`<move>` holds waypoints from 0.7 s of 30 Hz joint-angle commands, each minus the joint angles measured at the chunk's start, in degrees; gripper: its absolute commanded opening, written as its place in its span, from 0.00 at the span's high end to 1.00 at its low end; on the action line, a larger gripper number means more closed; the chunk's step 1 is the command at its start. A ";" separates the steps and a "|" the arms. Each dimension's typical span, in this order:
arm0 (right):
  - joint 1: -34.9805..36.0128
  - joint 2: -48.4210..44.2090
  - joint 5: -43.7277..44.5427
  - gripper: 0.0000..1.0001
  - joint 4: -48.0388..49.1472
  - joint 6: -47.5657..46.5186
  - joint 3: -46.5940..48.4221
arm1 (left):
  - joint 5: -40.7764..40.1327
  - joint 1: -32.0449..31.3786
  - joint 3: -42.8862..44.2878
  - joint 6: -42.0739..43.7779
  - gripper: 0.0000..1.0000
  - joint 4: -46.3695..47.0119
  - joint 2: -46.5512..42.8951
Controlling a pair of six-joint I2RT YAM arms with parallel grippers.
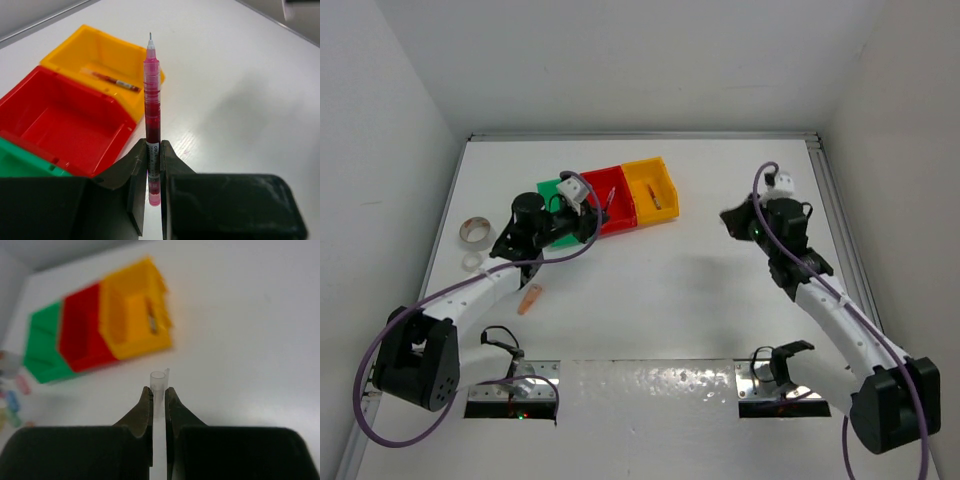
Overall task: Sort the stationery into containers
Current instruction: Pick up the pen cap from the center of the board, then place the pen cap at the center of the board.
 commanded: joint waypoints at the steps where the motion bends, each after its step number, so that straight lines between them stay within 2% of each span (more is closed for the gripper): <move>1: 5.19 1.99 -9.93 1.00 19.98 -7.93 7.67 | 8.57 -0.74 3.39 -0.82 1.00 3.89 0.57; 5: 8.98 6.66 -15.40 1.00 27.75 -9.61 13.39 | 9.99 -1.27 5.15 -2.23 1.00 3.80 0.57; 15: 14.69 15.71 -19.19 1.00 41.47 -9.34 18.84 | 9.99 -2.94 5.15 -3.63 1.00 5.82 0.83; 18: 15.92 17.73 -20.15 1.00 43.41 -10.39 19.72 | 10.08 -3.03 5.15 -3.64 1.00 7.49 1.27; 21: 17.15 18.53 -20.24 1.00 40.70 -14.59 20.69 | 9.56 -2.86 5.24 -3.64 1.00 8.02 1.45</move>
